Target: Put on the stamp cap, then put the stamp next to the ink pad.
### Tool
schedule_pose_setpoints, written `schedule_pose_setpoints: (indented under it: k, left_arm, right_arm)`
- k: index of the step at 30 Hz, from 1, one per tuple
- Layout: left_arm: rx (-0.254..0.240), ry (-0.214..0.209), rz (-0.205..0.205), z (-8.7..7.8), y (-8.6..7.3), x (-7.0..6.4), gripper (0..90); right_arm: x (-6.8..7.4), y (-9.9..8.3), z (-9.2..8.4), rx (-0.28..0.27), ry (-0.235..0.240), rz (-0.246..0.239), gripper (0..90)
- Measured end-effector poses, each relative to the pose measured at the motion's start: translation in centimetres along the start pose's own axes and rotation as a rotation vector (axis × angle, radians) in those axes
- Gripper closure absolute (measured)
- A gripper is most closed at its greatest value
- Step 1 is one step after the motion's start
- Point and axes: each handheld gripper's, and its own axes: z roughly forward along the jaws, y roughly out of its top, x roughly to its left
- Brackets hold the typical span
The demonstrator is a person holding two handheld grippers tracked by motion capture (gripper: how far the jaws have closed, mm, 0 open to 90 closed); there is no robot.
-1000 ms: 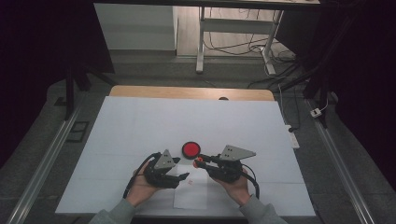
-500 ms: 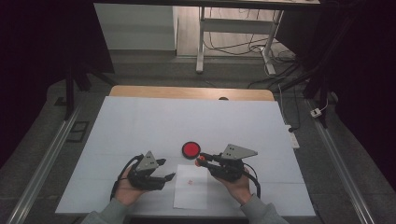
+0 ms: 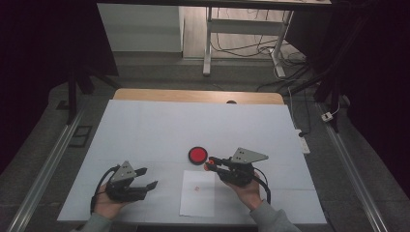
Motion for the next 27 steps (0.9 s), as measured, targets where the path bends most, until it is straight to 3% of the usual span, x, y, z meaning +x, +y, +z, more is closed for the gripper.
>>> schedule_pose_setpoints:
  k: [5, 27]
  left_arm:
    - [-0.002, 0.012, -0.008, -0.6, -0.7, 0.5, 35.7]
    - [0.003, -0.003, 0.004, -0.1, -0.4, 0.3, 35.0]
  right_arm:
    - [-0.3, -0.1, -0.2, 0.003, -0.013, 0.005, 73.0]
    - [-1.3, -0.1, -0.4, 0.009, -0.057, 0.003, 72.9]
